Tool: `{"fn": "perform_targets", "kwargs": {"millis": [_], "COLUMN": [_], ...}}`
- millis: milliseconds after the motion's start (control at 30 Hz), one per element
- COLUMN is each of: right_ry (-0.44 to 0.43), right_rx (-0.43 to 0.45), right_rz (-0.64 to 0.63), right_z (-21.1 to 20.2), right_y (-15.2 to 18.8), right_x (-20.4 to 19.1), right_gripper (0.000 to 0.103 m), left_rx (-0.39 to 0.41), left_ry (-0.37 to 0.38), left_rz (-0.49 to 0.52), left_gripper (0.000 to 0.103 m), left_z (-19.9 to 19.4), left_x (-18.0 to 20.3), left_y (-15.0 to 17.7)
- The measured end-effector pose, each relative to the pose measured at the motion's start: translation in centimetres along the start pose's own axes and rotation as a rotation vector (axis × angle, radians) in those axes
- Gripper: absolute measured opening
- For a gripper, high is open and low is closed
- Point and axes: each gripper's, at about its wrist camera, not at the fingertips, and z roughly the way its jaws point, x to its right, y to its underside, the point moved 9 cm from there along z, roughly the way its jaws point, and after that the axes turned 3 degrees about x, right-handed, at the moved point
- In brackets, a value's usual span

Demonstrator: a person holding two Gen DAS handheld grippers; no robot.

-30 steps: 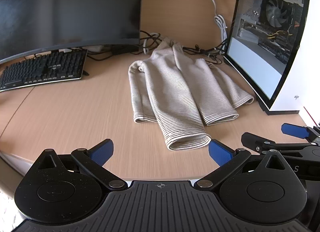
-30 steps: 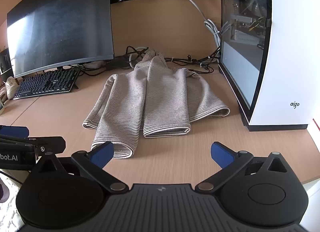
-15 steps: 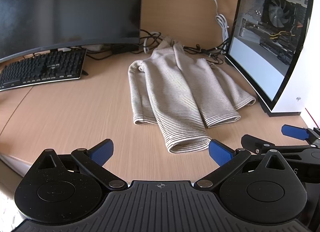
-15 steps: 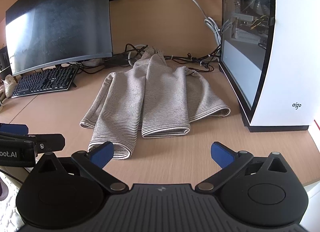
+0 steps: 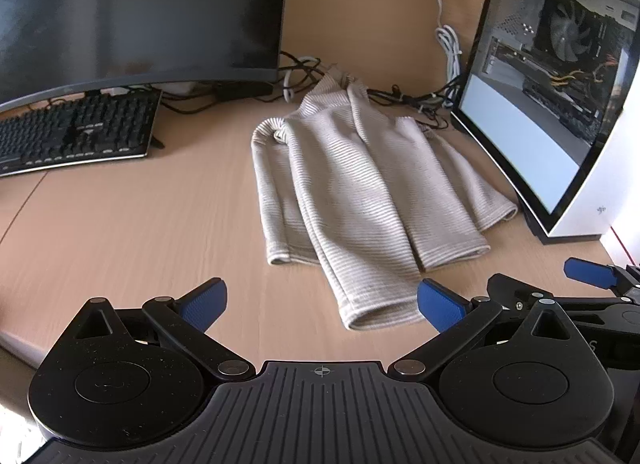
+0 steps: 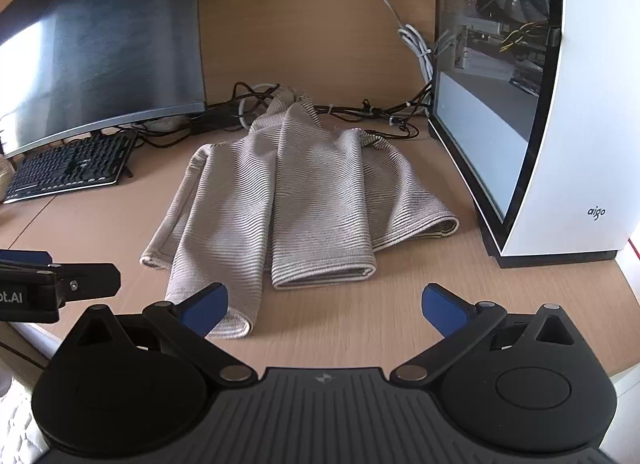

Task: Fold clothes

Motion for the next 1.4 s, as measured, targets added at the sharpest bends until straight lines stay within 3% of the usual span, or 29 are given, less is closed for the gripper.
{"fn": "perform_targets", "kwargs": {"millis": [233,500,800,1000,1400], "right_ry": [0.055,0.146,0.199,0.141,-0.028], "right_rx": [0.005,-0.020,-0.053,-0.054,-0.125], "right_rz": [0.035,0.161,0.198,0.193,0.187], "right_z": [1.4,2.3,3.4,6.7,18.0], "right_y": [-1.7,-3.1,-3.7,-5.2,-8.6], "right_x": [-1.2,-2.5,-2.3,-1.1,2.0], "right_gripper": [0.103,0.103,0.103,0.103,0.103], "left_rx": [-0.010,-0.056,-0.119,-0.137,-0.179], "left_ry": [0.071,0.189,0.313,0.279,0.201], "left_rz": [0.001,0.021,0.001,-0.031,-0.139], "left_gripper": [0.103,0.103,0.103,0.103,0.103], "left_z": [1.8,4.1,8.2,12.0,18.2], "left_x": [-2.1,-4.8,-4.0,-2.9,-2.0], "left_y": [-2.2,-4.0,-5.4,-6.6,-8.2]}}
